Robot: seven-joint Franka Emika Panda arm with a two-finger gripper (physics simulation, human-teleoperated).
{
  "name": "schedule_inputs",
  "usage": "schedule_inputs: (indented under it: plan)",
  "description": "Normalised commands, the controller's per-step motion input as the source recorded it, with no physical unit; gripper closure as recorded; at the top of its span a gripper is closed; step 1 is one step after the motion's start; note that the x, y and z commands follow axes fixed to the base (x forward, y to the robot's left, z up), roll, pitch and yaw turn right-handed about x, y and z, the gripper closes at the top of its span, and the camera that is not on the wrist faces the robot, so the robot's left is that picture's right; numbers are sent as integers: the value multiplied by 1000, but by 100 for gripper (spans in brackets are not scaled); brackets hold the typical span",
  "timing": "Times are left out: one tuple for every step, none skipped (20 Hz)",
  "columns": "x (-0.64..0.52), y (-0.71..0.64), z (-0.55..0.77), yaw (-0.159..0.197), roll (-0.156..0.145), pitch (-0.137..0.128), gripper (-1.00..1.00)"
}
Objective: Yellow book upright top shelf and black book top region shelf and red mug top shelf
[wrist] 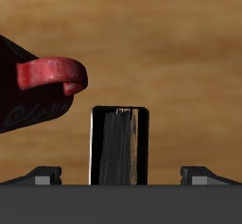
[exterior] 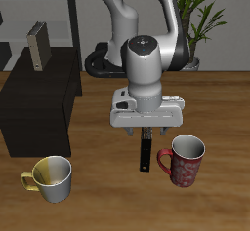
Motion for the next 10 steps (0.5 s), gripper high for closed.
schedule_inputs:
  plan:
    - [58,-42,-14,-52,20,88,-100]
    - [60,-170,90,45,-66,-4,-100]
    - [155,-58,-49,-53,-32,203,-100]
    - [-112,24,308,31,80,-88,-100]
    - [48,28,184,22,-6,11,-100]
    - [-31,-3,208,-21,12,-34,-100]
    - [-25,53,17,-10,15,38,-100]
    - [-73,84,41,14,4,-13,-100]
    - [-163,133,-42,31,30,-16,-100]
    - [-76,158,-102,31,23,21,-100]
